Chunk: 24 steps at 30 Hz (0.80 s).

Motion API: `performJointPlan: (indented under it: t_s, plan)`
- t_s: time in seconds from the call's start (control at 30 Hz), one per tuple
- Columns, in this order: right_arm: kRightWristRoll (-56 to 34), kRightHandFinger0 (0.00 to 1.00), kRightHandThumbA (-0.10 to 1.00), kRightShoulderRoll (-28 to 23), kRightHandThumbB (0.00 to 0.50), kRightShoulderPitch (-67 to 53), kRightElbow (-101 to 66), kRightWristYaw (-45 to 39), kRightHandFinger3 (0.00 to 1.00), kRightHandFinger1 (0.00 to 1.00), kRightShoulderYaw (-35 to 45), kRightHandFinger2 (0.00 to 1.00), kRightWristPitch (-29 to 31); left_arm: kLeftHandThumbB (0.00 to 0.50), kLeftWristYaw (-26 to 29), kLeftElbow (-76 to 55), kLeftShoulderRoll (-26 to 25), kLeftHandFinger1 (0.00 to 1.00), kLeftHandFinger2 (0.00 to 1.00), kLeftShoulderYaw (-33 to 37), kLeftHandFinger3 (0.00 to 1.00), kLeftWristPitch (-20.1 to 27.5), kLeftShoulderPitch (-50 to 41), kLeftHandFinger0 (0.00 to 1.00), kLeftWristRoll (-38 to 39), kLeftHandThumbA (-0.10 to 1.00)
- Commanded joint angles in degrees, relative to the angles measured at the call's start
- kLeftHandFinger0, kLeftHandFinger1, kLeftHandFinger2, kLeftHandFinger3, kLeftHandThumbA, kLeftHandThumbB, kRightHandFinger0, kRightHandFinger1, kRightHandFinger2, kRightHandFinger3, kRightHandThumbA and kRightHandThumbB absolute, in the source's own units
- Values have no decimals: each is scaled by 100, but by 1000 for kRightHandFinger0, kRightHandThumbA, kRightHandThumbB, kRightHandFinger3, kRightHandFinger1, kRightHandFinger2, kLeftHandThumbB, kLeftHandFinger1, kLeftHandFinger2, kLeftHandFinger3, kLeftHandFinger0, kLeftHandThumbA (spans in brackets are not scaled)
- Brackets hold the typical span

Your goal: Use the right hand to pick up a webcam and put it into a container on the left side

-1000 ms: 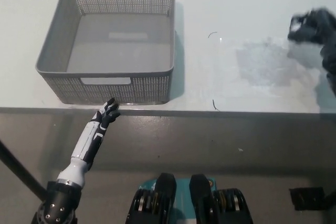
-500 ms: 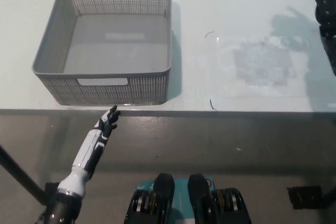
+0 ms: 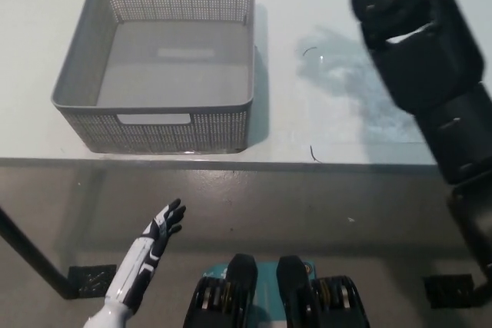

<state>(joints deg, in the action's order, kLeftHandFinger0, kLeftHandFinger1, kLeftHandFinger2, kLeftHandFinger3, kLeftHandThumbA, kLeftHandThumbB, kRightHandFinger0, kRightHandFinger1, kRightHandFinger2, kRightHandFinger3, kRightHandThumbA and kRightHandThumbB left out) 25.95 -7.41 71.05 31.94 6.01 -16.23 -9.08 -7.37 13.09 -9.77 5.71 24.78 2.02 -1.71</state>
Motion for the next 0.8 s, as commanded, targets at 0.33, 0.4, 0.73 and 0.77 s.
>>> performJointPlan:
  t_s: [0.33,0.4,0.73,0.77]
  plan:
    - [82,0,-100,1150,214,1124,3034,579,824,298,-268,858,914,500,-163,370,-57,1000,1000,-72,1000,215,61,1000,190,1000]
    - [39,0,-100,1242,199,1200,3529,580,933,437,-268,948,952,496,-162,378,-77,1000,1000,-64,1000,215,61,1000,163,1000]
    - [64,0,-100,1662,249,836,4643,649,683,308,-478,721,1236,500,-134,581,-64,1000,1000,4,1000,215,147,999,28,1000]
    - [80,0,-100,1685,249,812,4670,663,683,308,-515,721,1270,500,-136,620,-61,1000,1000,7,1000,215,189,998,26,1000]
